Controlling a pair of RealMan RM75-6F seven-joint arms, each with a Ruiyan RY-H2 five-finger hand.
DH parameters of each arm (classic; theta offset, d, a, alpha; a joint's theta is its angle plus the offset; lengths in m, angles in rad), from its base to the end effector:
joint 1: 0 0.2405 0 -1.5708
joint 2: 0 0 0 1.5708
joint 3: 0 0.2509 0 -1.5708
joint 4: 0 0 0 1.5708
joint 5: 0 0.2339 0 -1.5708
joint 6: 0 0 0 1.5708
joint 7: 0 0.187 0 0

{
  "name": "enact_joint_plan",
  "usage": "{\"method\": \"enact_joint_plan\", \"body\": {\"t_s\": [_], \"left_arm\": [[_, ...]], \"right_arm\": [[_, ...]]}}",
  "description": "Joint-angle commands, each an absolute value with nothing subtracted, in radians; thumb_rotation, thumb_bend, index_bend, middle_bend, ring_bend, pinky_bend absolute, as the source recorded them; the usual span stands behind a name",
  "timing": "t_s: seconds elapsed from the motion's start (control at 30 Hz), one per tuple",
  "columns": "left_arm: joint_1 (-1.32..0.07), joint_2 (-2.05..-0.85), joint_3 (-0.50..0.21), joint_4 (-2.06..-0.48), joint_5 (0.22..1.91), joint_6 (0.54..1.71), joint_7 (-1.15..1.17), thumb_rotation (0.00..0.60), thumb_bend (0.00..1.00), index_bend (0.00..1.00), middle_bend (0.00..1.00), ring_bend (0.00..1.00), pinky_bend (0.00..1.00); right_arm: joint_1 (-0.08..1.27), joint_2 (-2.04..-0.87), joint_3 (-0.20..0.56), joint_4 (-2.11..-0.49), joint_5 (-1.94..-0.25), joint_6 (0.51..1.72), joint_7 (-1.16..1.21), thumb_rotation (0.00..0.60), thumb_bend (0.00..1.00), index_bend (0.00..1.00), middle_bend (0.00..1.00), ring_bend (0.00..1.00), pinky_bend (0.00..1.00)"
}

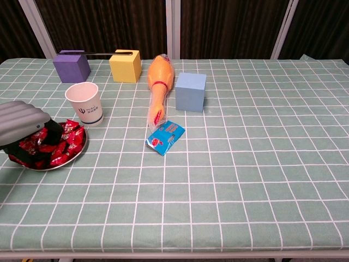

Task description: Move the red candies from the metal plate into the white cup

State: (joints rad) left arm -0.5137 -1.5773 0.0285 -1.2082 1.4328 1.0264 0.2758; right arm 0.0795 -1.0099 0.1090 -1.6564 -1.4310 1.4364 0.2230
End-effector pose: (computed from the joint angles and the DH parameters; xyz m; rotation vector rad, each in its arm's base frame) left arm -0.2633 0.3205 -0.0679 -1.9918 -0.7388 -0.6502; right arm -0.3247 -0.2373 0.1737 1.2522 -1.0386 1.0126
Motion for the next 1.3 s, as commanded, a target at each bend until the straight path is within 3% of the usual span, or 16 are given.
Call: {"method": "enact_joint_plan", "body": {"t_s": [0.03,0.33,0.53,0.7,0.9,1.1,1.3], "left_arm": [[-0.516,-1.579,0.025,-1.202,1.438,1.023,0.242,0.6,0.44,0.68,0.72,0.94,1.0],[-0.529,-1.51,-0.017,-1.301,1.452,1.058,0.161,0.6,0.49,0.71,0.74,0.94,1.0],[-0.572,-1.443,-0.101,-1.397,1.444,1.086,0.159,0.6,0.49,0.71,0.74,0.94,1.0],[-0.644,-1.439,-0.175,-1.412,1.403,1.037,0.188,0.6,0.49,0.7,0.73,0.94,1.0],[-0.714,-1.488,-0.207,-1.348,1.33,0.952,0.242,0.6,0.49,0.66,0.7,0.94,1.0],[-0.738,-1.536,-0.193,-1.264,1.273,0.916,0.325,0.6,0.49,0.62,0.63,0.93,1.0],[-0.721,-1.531,-0.174,-1.285,1.251,0.944,0.369,0.6,0.49,0.46,0.46,0.9,1.0]], "right_arm": [[0.079,-1.01,0.109,-1.656,-1.431,1.437,0.224,0.6,0.16,0.02,0.08,0.0,0.27],[0.079,-1.01,0.109,-1.647,-1.432,1.437,0.236,0.6,0.16,0.02,0.08,0.0,0.28],[0.079,-1.012,0.109,-1.637,-1.433,1.436,0.247,0.6,0.16,0.02,0.09,0.01,0.29],[0.078,-1.014,0.11,-1.629,-1.43,1.436,0.256,0.6,0.16,0.02,0.09,0.01,0.29],[0.075,-1.015,0.11,-1.62,-1.424,1.436,0.266,0.6,0.16,0.02,0.09,0.01,0.29],[0.072,-1.013,0.111,-1.615,-1.418,1.436,0.271,0.6,0.16,0.02,0.09,0.01,0.3],[0.075,-1.013,0.111,-1.616,-1.42,1.429,0.271,0.6,0.16,0.02,0.09,0.01,0.31]]}}
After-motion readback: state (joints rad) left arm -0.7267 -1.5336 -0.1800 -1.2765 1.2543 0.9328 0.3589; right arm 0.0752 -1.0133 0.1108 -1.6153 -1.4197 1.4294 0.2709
